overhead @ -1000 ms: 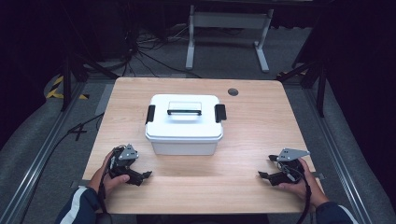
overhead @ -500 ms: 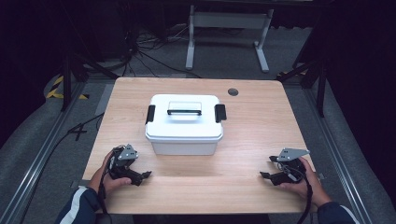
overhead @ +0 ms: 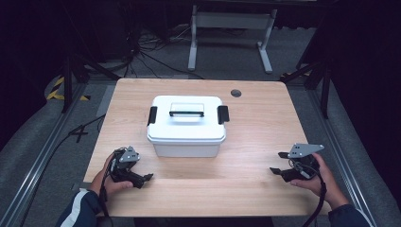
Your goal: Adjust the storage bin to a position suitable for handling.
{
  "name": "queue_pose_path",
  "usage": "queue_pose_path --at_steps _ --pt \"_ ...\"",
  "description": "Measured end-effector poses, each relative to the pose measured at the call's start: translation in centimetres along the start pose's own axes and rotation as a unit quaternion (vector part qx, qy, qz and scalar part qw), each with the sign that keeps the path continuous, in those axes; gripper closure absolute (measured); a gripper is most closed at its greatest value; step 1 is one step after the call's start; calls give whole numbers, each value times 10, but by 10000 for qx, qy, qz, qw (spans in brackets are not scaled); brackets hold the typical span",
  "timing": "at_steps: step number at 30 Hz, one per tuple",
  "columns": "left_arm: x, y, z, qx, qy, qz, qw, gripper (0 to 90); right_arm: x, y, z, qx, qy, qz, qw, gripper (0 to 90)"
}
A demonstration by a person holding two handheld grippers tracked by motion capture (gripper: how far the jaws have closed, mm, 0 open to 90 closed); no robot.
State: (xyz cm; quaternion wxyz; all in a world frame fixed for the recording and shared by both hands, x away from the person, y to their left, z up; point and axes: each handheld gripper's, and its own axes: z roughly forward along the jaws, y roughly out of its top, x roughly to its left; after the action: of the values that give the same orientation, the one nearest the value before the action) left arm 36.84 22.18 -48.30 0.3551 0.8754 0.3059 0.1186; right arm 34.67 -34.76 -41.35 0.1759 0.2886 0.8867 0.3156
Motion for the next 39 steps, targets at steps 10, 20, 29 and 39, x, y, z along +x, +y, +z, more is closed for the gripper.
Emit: queue_pose_path --at_steps 10,20,29,39 --pt "0 0 0 -2 2 -30 10000 3 -8 28 -19 -29 -80 -319 9995 340" --pt "0 0 0 -2 2 -29 10000 4 -11 71 -33 116 -132 -671 9976 357" --pt "0 0 0 -3 1 -33 10000 3 -10 103 -35 136 -142 -922 9955 358" --pt "-1 0 0 2 -11 -42 10000 4 -11 143 -23 293 -166 -1238 9917 354"
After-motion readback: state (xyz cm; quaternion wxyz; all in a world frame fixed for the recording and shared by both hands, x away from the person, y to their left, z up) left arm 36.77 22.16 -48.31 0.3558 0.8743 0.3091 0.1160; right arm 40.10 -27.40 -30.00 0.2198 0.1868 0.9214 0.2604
